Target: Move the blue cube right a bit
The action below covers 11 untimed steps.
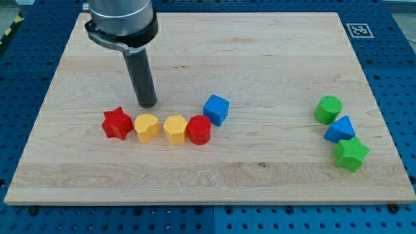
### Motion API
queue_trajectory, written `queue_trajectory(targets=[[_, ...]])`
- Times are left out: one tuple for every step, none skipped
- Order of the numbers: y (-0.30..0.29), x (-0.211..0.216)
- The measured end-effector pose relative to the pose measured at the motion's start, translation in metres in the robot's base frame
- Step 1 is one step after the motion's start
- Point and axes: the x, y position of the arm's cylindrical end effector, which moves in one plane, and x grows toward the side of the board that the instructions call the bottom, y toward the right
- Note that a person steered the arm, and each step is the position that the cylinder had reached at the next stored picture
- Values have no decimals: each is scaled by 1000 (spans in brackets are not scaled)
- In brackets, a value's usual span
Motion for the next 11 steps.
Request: queue_trajectory(targets=[[18, 3], [57, 5], [88, 7], [96, 13], [97, 26], [114, 35], [136, 40], [143, 54], [149, 73], [173, 74], [187, 79]])
